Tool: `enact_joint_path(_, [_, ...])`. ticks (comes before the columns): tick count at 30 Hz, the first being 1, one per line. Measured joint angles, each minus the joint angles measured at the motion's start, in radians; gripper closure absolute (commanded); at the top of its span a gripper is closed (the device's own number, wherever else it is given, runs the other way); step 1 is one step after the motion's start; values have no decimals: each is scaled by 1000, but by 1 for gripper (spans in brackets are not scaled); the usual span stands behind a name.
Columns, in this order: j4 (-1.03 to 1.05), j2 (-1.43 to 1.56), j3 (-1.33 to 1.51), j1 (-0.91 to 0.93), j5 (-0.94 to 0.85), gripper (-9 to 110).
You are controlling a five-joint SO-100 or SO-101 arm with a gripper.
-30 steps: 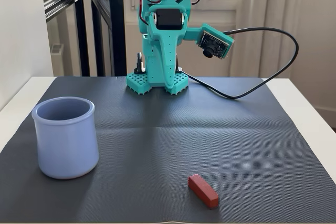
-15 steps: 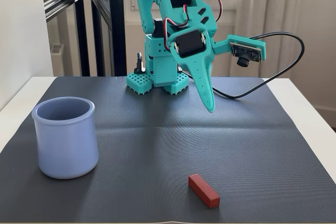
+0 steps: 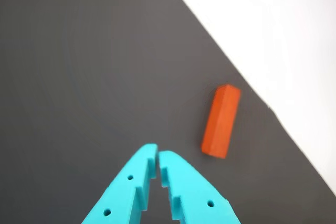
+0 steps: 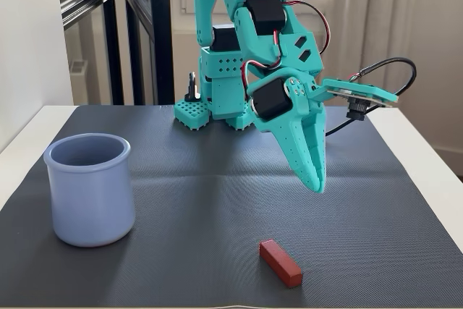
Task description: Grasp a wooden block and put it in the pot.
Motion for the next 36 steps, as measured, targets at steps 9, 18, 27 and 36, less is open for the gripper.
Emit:
enact_joint_path(9, [0, -117, -124, 135, 2, 101])
enact_joint_path(18, [0, -150, -132, 196, -5, 93])
enact_joint_path(27, [0, -262, -229, 138, -5, 90])
enact_joint_path(36, [0, -319, -267, 115, 126, 90])
